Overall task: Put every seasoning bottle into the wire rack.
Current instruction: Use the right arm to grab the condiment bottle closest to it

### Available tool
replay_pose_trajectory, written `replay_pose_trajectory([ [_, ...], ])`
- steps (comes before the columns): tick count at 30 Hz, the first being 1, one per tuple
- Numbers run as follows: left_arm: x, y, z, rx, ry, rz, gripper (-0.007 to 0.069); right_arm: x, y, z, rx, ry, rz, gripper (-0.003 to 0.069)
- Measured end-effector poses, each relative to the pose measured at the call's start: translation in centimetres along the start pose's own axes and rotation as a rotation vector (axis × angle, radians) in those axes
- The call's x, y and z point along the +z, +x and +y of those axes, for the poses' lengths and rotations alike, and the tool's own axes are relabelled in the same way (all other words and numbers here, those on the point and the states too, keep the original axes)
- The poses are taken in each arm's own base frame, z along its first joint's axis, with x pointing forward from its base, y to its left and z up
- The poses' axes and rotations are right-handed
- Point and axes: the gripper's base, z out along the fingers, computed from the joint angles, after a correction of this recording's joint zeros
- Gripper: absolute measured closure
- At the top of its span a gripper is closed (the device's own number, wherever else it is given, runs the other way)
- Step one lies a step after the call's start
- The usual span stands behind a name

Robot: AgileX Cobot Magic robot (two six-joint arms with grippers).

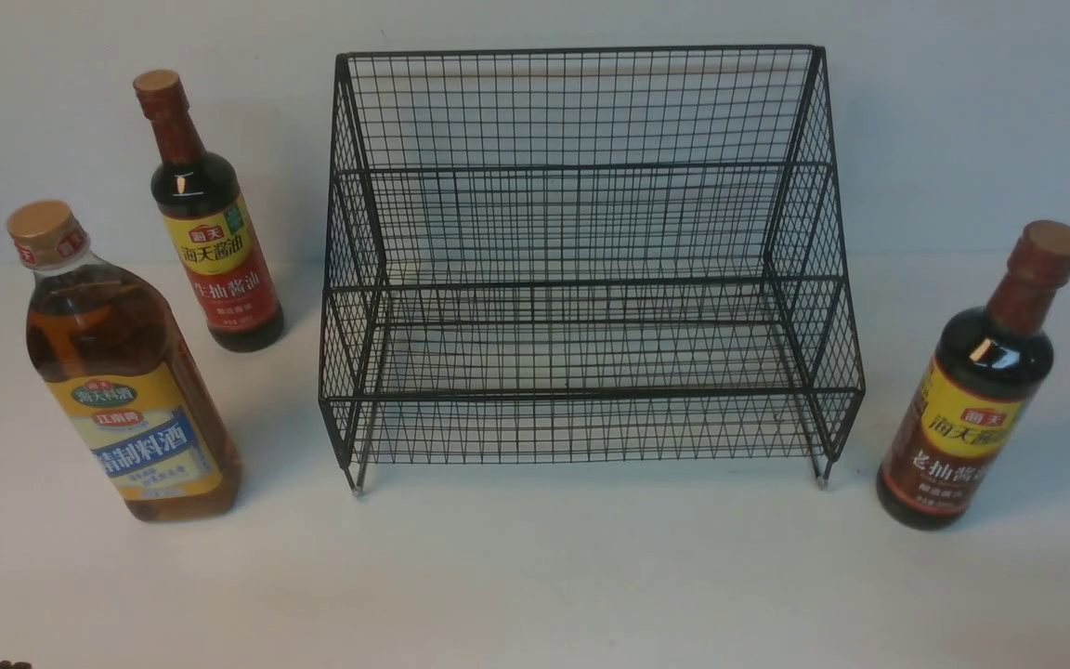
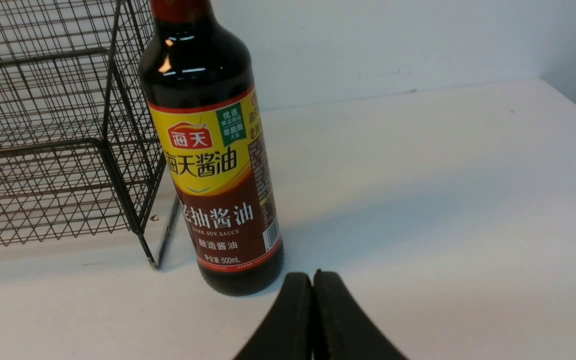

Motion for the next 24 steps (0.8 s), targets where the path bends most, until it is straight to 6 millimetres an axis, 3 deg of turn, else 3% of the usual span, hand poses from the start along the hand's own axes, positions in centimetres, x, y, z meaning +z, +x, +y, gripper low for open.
replay_pose_trajectory([
  [14,0.0,0.0,0.0,0.000,0.000,0.000,0.0629,0.0,-0.1,0.1,0.022,-0.008,-0.015,0.0673],
  [21,0.0,0.0,0.0,0.000,0.000,0.000,0.0629,-0.6,-3.2,0.7,0.384,-0.154,-0.354,0.0673],
  [24,0.0,0.0,0.0,0.000,0.000,0.000,0.0629,-0.9,-3.9,0.7,0.429,-0.177,-0.435,0.0673],
])
